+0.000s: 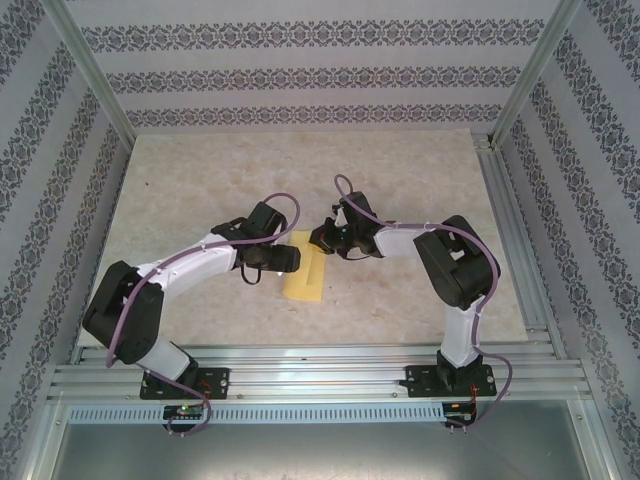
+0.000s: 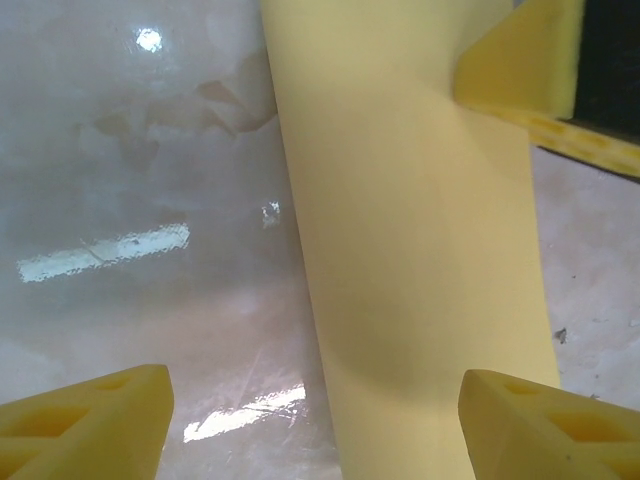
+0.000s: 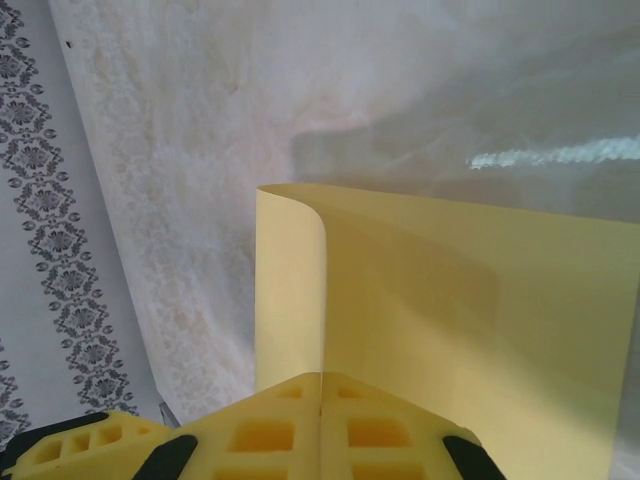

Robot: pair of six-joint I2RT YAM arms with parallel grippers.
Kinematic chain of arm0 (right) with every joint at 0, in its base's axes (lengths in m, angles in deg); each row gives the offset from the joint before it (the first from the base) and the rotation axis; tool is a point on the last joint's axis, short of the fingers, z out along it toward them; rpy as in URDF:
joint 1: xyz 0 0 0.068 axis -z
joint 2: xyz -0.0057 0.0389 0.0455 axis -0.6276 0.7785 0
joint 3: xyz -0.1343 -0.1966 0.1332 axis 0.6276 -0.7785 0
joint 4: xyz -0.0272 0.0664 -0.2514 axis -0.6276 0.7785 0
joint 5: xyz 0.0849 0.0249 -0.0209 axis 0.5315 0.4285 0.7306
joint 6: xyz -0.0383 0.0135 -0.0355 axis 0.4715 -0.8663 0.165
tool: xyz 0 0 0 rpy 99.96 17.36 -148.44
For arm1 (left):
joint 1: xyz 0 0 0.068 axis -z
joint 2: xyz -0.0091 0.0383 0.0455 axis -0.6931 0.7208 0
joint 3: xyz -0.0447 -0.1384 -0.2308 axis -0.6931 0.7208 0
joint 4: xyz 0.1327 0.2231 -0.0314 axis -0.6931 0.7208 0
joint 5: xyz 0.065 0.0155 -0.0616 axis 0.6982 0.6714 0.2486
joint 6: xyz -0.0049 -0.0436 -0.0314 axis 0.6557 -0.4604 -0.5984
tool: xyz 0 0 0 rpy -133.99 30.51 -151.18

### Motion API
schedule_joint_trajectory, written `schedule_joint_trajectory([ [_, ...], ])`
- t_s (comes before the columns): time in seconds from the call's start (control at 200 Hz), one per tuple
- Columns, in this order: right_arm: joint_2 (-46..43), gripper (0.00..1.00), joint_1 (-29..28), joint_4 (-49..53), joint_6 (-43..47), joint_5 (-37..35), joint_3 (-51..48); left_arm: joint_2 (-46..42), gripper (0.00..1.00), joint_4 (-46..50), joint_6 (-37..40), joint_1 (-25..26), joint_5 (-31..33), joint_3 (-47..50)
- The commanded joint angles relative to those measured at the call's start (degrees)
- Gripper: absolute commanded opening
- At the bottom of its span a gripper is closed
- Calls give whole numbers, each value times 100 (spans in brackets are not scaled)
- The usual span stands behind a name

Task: Fold a paper plane with a square sheet of paper (fold left side to right side)
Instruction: First fold in half a square sheet of paper at the center of the table.

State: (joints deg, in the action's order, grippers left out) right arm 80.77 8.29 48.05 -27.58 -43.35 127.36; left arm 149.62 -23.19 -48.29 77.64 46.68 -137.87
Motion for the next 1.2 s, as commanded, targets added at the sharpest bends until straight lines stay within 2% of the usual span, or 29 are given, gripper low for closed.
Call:
schedule_joint_trajectory([
  [0.0, -68, 0, 74, 81, 433, 21, 2, 146, 78, -318, -178, -27, -76, 57],
  [0.375, -17, 0, 88, 385, 688, -76, 59, 630, 81, -540, -205, -10, -142, 160],
  [0.764, -15, 0, 172, 719, 953, -227, 200, 662, 87, -528, -126, 111, -243, 120],
  [1.194, -16, 0, 186, 1034, 1190, -331, 287, 870, 88, -384, -93, 254, -88, 18],
])
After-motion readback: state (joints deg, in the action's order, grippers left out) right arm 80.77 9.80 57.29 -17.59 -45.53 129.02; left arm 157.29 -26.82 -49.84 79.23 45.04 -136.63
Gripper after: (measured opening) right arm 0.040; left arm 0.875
